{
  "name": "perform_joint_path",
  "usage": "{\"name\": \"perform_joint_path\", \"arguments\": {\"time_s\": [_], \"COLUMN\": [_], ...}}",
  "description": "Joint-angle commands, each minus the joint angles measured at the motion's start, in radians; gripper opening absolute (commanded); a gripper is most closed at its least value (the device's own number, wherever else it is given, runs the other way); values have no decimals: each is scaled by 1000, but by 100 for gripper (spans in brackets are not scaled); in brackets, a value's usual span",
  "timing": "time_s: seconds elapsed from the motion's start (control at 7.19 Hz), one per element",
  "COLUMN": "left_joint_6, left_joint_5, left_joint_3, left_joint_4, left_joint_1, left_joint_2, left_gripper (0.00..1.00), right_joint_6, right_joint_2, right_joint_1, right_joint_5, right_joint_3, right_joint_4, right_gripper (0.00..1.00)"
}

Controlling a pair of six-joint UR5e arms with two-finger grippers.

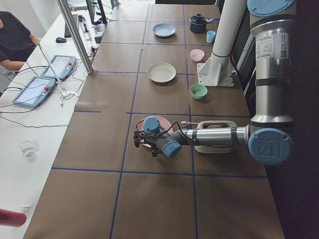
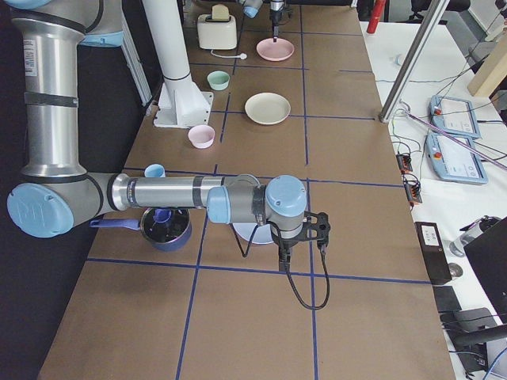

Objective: Stack three plates with pink and blue
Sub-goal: 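Move the left gripper down to the rim of the pink plate and grasp it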

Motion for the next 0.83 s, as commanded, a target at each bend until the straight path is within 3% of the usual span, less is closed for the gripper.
{"name": "perform_joint_path", "arguments": {"time_s": [0.0,0.28,0.42,0.7], "left_joint_6": [0,0,8,8], "left_joint_5": [-4,-9,-11,-68], "left_joint_3": [0,0,-1,-23], "left_joint_4": [1,1,1,2], "left_joint_1": [4,4,7,-2], "left_joint_2": [0,0,2,9], "left_gripper": [50,18,7,0], "right_joint_6": [-1,0,0,0], "right_joint_2": [1,2,7,7], "right_joint_1": [0,0,0,0], "right_joint_5": [0,0,-1,-2], "right_joint_3": [0,0,0,2], "right_joint_4": [0,0,0,0], "right_gripper": [100,100,100,100]}}
